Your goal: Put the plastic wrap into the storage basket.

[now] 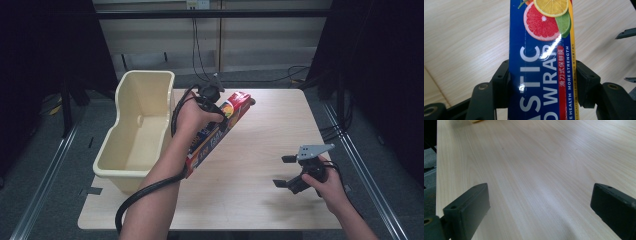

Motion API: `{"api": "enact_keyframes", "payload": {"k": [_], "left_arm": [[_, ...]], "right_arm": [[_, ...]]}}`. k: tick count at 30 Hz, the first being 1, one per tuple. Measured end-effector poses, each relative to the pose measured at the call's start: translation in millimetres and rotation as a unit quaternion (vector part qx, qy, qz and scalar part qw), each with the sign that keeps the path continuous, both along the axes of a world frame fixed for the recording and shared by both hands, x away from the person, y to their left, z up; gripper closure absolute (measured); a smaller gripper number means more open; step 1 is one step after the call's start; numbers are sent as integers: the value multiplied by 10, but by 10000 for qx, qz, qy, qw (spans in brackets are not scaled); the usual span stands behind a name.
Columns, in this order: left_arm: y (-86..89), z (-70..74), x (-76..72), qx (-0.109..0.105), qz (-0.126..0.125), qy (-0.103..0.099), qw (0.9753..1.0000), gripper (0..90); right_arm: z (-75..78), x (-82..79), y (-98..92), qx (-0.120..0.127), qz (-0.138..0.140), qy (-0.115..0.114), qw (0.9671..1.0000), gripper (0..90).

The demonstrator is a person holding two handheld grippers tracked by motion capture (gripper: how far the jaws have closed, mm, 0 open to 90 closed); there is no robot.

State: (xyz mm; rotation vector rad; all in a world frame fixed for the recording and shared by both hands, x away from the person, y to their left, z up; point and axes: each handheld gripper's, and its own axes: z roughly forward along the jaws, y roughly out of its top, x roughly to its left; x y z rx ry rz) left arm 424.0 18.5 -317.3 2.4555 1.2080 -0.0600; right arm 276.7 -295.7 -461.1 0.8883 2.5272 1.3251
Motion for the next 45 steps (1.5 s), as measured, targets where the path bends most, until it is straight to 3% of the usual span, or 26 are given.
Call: {"api": "enact_keyframes", "payload": {"k": [15, 20, 26, 27, 31, 45], "left_arm": [[238, 281, 3, 3, 397, 125, 9991, 414], [322, 379, 12, 44, 476, 67, 9988, 413], [423, 488, 2, -5, 745, 101, 9972, 413], [444, 502, 9, 15, 674, 90, 9977, 413], [509, 566, 1, -45, 866, 133, 9961, 414], [708, 742, -4, -34, 1161, 81, 9932, 413]], "right_arm": [[-10, -4, 17, -63, 36, 4, 10000, 20], [-12, -4, 16, -73, 44, 4, 10000, 20], [-16, -4, 18, -91, 49, 17, 9999, 20], [-15, -5, 19, -86, 44, 11, 10000, 20], [-15, -7, 23, -86, 46, 17, 10000, 20], [-19, -11, 48, -111, 65, -11, 9999, 20]]}}
